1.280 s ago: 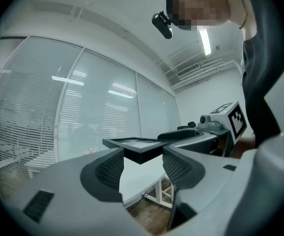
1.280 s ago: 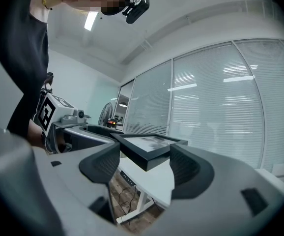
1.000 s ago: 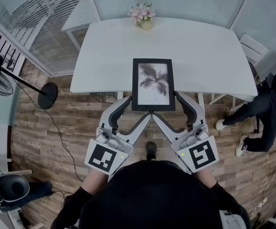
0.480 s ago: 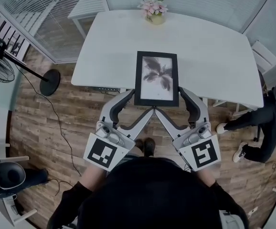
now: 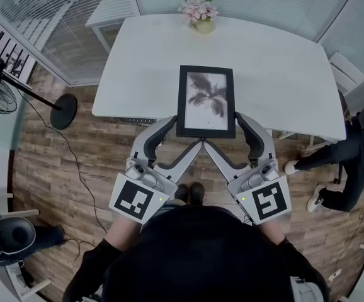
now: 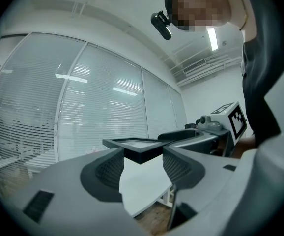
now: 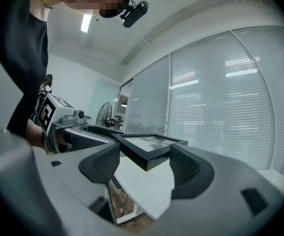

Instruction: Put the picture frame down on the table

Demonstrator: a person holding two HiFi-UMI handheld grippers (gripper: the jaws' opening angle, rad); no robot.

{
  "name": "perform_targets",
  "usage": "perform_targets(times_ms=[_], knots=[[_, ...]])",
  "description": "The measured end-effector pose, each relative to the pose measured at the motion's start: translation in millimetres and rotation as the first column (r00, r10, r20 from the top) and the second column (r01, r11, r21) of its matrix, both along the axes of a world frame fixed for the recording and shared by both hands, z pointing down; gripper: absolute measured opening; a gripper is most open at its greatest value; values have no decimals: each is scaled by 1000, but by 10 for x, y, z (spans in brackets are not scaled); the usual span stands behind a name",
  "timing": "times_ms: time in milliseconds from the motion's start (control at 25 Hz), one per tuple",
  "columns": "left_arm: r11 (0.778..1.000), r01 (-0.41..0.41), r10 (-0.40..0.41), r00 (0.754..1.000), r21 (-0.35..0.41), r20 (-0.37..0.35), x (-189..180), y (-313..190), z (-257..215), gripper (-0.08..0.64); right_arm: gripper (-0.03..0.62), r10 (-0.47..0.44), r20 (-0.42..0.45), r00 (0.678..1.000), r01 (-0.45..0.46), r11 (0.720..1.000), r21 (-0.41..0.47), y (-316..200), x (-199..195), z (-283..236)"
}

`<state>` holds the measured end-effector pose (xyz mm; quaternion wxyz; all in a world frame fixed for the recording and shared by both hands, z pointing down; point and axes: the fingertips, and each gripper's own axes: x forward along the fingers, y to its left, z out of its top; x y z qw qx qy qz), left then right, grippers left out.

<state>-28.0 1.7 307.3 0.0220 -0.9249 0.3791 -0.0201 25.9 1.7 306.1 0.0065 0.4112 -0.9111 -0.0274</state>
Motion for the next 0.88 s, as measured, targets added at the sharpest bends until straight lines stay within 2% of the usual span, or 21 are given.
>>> perform_targets(times_ms=[360, 560, 880], knots=[[1000, 12, -12, 1000, -20, 7, 33, -34, -1, 258, 319, -11, 0, 1000, 11, 1000, -18, -40, 32, 4], [999, 19, -18, 1000, -44, 20, 77, -223, 113, 258, 319, -21, 12, 1000, 22, 999, -36, -233, 72, 119], [999, -14, 15, 1000, -32, 8, 131, -520, 163, 258, 319, 8, -7, 1000, -9, 1000, -24, -512, 120, 158]])
